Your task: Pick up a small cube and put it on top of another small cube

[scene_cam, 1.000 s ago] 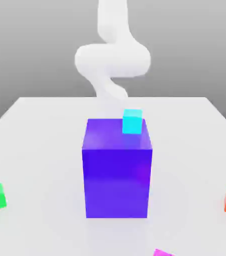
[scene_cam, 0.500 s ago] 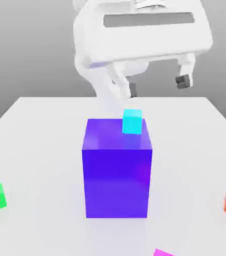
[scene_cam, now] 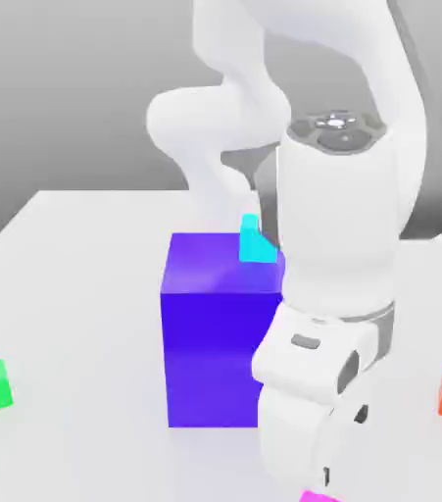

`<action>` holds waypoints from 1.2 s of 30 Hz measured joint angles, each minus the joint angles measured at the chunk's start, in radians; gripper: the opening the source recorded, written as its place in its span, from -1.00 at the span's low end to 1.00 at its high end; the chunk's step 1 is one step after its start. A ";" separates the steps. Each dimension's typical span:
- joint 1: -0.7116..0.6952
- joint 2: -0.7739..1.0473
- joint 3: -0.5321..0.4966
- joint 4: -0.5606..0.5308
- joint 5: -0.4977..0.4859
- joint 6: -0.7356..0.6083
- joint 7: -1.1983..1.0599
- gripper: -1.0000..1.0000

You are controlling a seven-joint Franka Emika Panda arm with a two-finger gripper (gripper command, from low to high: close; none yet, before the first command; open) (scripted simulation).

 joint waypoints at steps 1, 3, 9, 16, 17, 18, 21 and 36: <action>0.006 0.029 -0.003 0.001 -0.022 0.012 -0.012 0.00; 0.005 0.098 0.003 0.013 -0.029 0.056 -0.031 0.00; -0.013 0.202 0.026 0.035 -0.012 0.133 -0.050 -1.00; 0.002 0.115 0.007 0.015 -0.035 0.065 -0.034 -1.00; 0.001 0.081 -0.002 0.005 -0.043 0.040 -0.034 -1.00; -0.025 0.054 -0.021 -0.010 -0.049 0.030 -0.062 -1.00; -0.105 -0.001 -0.077 -0.057 -0.057 0.023 -0.160 -1.00; -0.575 -0.152 -0.379 -0.280 0.038 0.071 -0.827 -1.00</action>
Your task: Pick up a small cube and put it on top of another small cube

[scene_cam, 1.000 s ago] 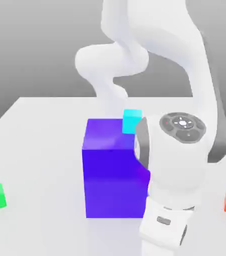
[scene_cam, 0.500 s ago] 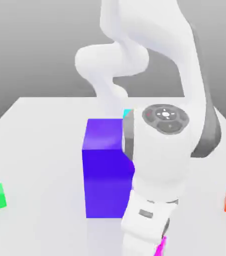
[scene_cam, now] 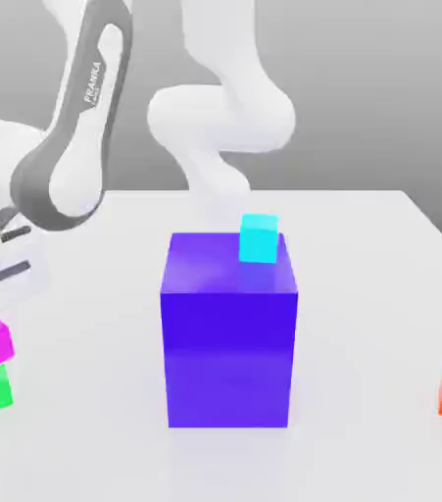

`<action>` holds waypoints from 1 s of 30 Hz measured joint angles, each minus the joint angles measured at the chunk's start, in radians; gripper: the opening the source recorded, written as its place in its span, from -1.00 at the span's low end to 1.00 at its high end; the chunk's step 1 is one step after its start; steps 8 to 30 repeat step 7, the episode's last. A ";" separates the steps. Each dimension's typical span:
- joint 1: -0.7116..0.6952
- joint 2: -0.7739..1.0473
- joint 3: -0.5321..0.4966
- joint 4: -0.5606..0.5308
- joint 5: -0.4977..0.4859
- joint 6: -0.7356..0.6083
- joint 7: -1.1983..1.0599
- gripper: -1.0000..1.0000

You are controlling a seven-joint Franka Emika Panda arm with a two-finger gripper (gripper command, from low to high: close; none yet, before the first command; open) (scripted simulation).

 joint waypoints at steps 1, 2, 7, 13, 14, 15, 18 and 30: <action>-0.016 0.024 0.014 0.002 0.031 0.019 -0.027 -1.00; -0.035 0.049 0.035 0.004 0.059 0.038 -0.050 -1.00; -0.070 0.101 0.079 0.008 0.121 0.077 -0.097 1.00; -0.070 0.101 0.079 0.008 0.121 0.077 -0.097 1.00; -0.070 0.101 0.079 0.008 0.121 0.077 -0.097 1.00; -0.070 0.101 0.079 0.008 0.121 0.077 -0.097 1.00; -0.070 0.101 0.079 0.008 0.121 0.077 -0.097 1.00; -0.070 0.101 0.079 0.008 0.121 0.077 -0.097 1.00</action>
